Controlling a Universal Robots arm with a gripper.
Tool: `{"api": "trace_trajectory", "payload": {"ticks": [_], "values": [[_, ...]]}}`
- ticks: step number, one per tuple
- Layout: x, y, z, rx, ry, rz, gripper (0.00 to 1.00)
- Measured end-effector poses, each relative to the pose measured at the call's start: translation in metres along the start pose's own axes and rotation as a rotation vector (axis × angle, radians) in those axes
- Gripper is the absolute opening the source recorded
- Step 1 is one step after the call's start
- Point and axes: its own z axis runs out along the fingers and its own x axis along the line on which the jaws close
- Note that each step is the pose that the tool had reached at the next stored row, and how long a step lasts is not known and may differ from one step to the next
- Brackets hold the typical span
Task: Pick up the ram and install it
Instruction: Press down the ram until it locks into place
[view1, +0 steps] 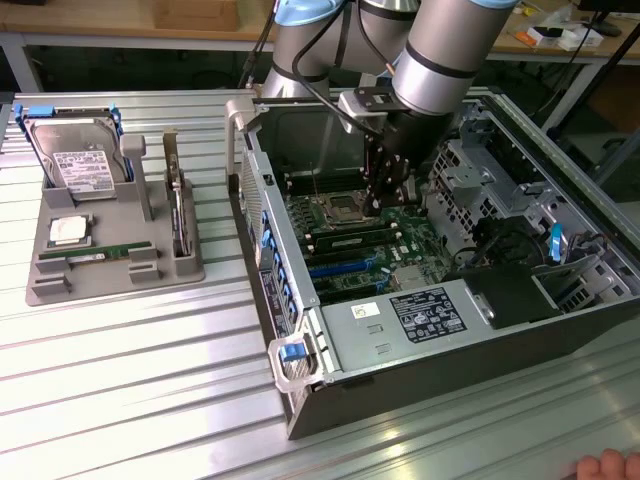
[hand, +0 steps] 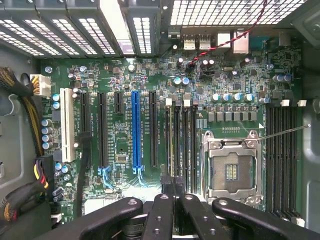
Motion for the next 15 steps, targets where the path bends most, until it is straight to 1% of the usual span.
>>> {"api": "trace_trajectory", "payload": {"ticks": [15], "values": [[0.0,0.0001,-0.0026,0.0,-0.0001,0.0,0.11]]}}
